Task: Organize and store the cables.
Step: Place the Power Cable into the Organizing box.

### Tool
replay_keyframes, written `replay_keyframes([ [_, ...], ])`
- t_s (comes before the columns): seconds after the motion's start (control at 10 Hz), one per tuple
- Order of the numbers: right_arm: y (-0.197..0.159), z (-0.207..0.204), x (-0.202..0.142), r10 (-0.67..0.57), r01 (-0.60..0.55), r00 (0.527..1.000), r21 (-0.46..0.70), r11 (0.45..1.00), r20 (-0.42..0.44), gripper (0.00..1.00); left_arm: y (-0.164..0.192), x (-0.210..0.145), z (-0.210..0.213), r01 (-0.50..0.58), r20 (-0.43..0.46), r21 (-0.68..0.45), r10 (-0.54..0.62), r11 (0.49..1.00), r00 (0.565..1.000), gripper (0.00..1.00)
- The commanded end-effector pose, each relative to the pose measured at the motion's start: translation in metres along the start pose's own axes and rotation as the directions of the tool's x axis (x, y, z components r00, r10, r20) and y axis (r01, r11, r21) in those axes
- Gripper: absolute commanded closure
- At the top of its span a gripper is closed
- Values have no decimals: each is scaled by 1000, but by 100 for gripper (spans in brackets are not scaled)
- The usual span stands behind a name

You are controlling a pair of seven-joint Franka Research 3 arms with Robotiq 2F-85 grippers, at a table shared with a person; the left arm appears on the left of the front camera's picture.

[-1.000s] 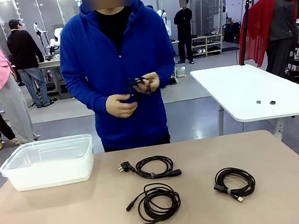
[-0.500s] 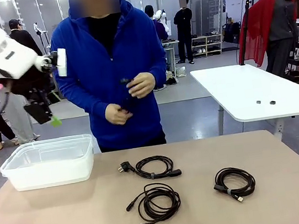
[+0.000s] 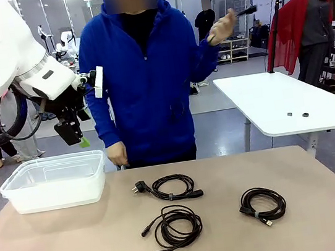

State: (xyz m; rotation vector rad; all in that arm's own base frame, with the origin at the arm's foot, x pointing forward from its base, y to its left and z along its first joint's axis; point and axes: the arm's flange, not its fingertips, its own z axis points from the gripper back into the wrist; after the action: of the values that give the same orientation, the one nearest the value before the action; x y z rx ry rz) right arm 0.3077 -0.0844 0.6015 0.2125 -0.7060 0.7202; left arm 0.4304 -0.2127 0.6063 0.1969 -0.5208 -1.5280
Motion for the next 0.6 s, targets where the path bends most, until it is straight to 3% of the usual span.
replay_keyframes([
  [0.0,0,0,-1,6,-6,1000,3,1000,2,0,0,-2,0,-1,-4,-8,1,1000,1000,0],
  [0.2,0,0,-1,6,-6,1000,3,1000,2,0,0,-1,0,-1,-1,-1,1,1000,1000,0],
  [0.3,0,0,-1,6,-6,1000,3,1000,2,0,-5,9,-6,44,-8,26,-44,999,999,0],
  [0.5,0,0,-1,6,-6,1000,3,1000,2,0,21,47,-36,145,33,53,-147,988,989,0],
])
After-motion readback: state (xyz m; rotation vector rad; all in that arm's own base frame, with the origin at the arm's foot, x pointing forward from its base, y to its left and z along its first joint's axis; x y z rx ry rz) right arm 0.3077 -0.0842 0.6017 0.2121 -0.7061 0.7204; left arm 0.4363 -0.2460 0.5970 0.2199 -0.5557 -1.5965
